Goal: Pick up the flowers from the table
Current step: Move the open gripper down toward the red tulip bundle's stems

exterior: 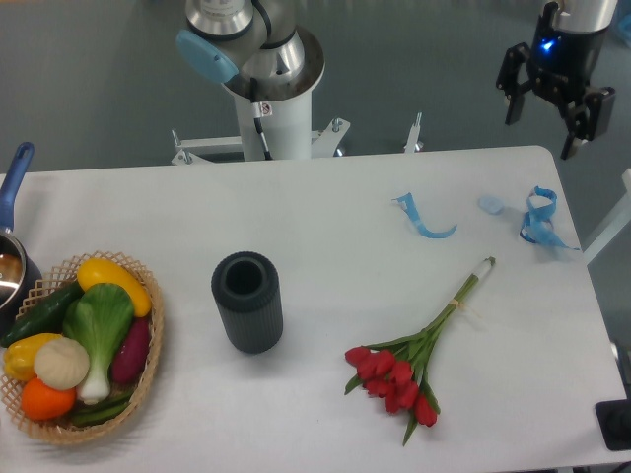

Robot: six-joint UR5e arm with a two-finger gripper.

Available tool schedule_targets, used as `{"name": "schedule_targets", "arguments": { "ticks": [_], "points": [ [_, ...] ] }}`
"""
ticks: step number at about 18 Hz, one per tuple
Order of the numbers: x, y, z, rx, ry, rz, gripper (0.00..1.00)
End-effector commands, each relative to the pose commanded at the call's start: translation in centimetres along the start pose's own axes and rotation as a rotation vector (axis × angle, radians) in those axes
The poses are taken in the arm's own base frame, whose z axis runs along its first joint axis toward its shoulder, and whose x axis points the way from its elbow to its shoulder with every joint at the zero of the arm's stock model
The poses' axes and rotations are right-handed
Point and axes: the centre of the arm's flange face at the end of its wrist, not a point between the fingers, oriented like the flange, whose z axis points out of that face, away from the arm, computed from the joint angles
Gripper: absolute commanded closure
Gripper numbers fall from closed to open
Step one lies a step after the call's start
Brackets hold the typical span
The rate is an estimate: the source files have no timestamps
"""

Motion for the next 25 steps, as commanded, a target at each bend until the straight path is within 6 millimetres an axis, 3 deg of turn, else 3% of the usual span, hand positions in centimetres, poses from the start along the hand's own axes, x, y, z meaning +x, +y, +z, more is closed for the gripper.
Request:
{"name": "schedule_targets", "arguments": {
  "ticks": [11, 15, 17, 19, 25],
  "points": [
    [0.2, -1.4, 1.4, 0.045, 0.016, -0.010, 0.00],
    [0.9, -2.2, 2.8, 0.056, 0.046, -0.130, 0.00],
    [0.7, -4.2, 4.1, 0.066, 0.072, -0.132, 0.00],
    [0.4, -4.5, 6.1, 0.076, 0.105, -0.147, 0.00],
    [-1.2, -8.2, 12.1, 0.081, 0.139, -0.217, 0.00]
  ]
}}
